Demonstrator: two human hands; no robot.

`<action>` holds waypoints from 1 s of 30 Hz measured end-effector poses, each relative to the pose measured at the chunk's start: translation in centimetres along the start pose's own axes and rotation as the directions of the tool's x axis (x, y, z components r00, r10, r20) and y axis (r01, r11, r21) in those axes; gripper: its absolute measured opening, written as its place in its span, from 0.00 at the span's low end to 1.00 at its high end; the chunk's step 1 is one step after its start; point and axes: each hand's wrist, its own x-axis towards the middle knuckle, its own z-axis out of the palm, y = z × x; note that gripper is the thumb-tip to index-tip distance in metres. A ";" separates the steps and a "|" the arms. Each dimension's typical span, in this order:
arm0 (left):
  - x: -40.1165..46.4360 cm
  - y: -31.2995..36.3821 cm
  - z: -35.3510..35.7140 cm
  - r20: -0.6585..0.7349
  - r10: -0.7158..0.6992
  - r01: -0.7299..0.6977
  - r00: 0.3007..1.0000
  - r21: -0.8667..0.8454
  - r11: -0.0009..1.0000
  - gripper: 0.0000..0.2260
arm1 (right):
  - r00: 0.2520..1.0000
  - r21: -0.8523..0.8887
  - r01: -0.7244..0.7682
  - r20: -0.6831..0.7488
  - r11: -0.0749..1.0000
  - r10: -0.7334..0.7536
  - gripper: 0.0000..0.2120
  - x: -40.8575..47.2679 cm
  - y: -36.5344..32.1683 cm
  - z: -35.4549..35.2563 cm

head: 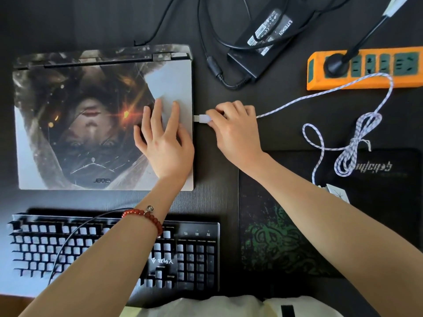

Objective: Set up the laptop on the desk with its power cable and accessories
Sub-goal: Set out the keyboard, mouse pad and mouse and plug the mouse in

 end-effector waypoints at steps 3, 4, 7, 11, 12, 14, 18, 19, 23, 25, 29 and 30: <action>0.0 0.0 0.0 0.000 0.004 -0.004 1.000 0.005 1.000 0.19 | 0.998 0.017 -0.037 0.050 0.999 0.036 0.05 0.1 -0.5 -0.3; 0.0 0.0 0.0 -0.002 0.005 -0.005 1.000 0.006 1.000 0.19 | 0.996 0.013 -0.052 0.072 0.999 0.051 0.06 0.2 -0.6 -0.4; 0.0 0.0 0.0 -0.005 0.010 -0.010 1.000 0.007 1.000 0.19 | 0.989 0.023 -0.061 0.138 0.998 0.058 0.11 0.3 -0.4 -0.6; 0.0 0.0 -0.1 -0.002 0.009 -0.009 1.000 0.008 1.000 0.20 | 0.982 0.052 -0.022 0.189 0.998 0.011 0.14 0.2 -0.3 -0.7; 0.0 0.0 0.0 -0.004 0.009 -0.009 1.000 0.010 1.000 0.20 | 0.980 0.056 -0.029 0.197 0.998 0.017 0.14 0.2 -0.3 -0.7; 0.0 0.1 0.0 -0.007 0.008 -0.008 1.000 0.011 1.000 0.20 | 0.978 0.049 -0.043 0.207 0.998 0.032 0.12 0.3 -0.3 -0.6; -0.1 0.1 0.0 -0.005 0.010 -0.010 1.000 0.011 1.000 0.20 | 0.978 0.010 -0.076 0.193 0.997 0.073 0.11 0.5 -0.3 -0.6; -0.1 0.1 0.0 -0.005 0.011 -0.011 1.000 0.010 1.000 0.20 | 0.978 0.016 -0.093 0.191 0.996 0.088 0.11 0.5 -0.2 -0.6; 0.0 0.1 -0.1 -0.010 0.012 -0.012 1.000 0.007 1.000 0.20 | 0.967 0.073 -0.166 0.205 0.983 0.148 0.11 0.9 0.2 -0.4; 0.0 0.1 0.0 -0.016 0.014 -0.014 1.000 0.009 1.000 0.20 | 0.965 0.113 -0.188 0.205 0.976 0.162 0.10 0.9 -0.1 -0.2; 0.0 0.1 0.0 -0.016 0.018 -0.018 1.000 0.011 1.000 0.19 | 0.971 0.144 -0.202 0.162 0.969 0.178 0.12 0.8 -0.8 0.3; -0.1 0.1 0.0 -0.014 0.019 -0.019 1.000 0.009 1.000 0.19 | 0.970 0.149 -0.215 0.150 0.965 0.193 0.12 0.7 -0.9 0.4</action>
